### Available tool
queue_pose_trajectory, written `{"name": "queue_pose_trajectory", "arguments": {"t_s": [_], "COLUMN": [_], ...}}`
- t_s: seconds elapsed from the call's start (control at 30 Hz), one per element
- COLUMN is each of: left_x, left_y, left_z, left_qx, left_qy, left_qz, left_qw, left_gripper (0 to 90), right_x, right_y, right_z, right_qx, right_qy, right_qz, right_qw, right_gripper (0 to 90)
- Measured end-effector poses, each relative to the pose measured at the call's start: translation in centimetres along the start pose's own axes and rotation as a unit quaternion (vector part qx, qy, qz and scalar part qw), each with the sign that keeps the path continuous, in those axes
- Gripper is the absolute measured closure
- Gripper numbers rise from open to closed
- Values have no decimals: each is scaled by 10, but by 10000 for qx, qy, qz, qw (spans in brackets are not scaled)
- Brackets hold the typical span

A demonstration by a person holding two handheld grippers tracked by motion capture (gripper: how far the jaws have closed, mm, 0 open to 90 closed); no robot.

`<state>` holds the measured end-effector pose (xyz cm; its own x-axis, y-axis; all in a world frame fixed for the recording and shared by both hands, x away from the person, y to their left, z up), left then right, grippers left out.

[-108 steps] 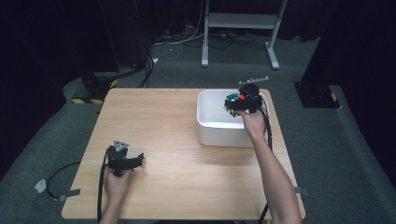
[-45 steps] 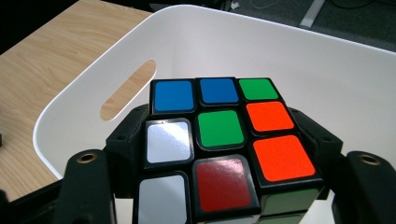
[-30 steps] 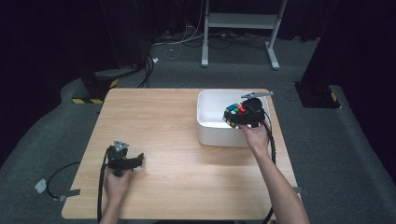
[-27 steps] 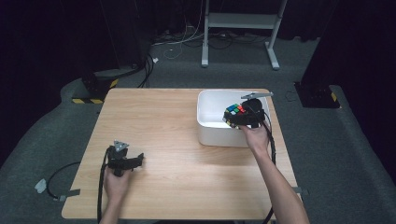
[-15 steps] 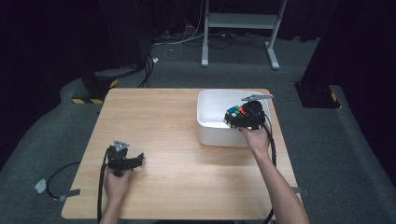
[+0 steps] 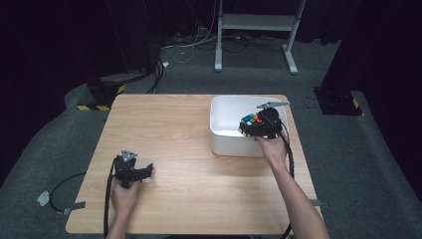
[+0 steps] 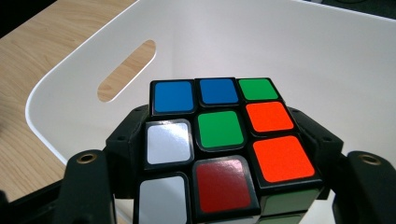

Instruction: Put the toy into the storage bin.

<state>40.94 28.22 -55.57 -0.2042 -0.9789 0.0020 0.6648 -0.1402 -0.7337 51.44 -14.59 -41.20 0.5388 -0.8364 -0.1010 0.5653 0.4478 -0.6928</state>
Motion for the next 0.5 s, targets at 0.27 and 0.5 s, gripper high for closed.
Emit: {"name": "queue_pose_trajectory", "arguments": {"t_s": [0.27,0.5], "left_x": [0,0], "left_y": [0,0], "left_z": [0,0], "left_qx": [0,2], "left_qy": [0,0], "left_qz": [1,0], "left_qw": [10000,10000], "left_gripper": [144,145], "right_x": [3,4], "right_y": [4,6], "right_z": [-6,-8], "right_qx": [-98,-149], "right_qy": [107,154], "right_qz": [-42,-23], "right_qw": [9999,9998], "right_gripper": [326,314]}}
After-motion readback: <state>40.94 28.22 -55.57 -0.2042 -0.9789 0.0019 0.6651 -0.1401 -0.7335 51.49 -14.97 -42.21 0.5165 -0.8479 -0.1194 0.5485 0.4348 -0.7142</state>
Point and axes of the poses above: each handheld gripper's, and its own axes: y roughly forward along the jaws, z roughly out of its top, x roughly to its right, the point moved 4 cm from there along y, roughly forward along the jaws, and after that the axes turned 4 degrees about -x, right-handed, at the moved point
